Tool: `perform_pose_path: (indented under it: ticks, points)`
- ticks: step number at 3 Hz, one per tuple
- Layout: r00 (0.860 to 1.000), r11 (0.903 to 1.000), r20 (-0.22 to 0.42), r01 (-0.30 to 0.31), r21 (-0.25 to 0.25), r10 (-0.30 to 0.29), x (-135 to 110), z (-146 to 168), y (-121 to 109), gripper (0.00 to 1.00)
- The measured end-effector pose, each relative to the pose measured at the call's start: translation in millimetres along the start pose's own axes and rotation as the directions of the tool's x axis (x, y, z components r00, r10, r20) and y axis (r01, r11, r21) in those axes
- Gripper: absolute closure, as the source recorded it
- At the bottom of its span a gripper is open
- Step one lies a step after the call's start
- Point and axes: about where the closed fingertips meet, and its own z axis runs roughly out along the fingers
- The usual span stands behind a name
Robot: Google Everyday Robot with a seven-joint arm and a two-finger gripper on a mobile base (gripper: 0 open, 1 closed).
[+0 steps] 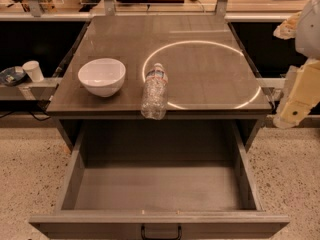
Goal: Close top drawer
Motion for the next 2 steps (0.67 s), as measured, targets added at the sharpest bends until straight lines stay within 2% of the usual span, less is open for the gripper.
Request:
perform_pose_path:
  ticks: [1, 2]
  points:
    - [1.0, 1.0, 0.0, 0.0, 0.0, 0.0, 0.1, 0.2, 0.1, 0.0]
    - [1.0, 0.9973, -0.004, 0.002, -0.074, -0.002, 18.8, 45.5, 14.6, 0.0]
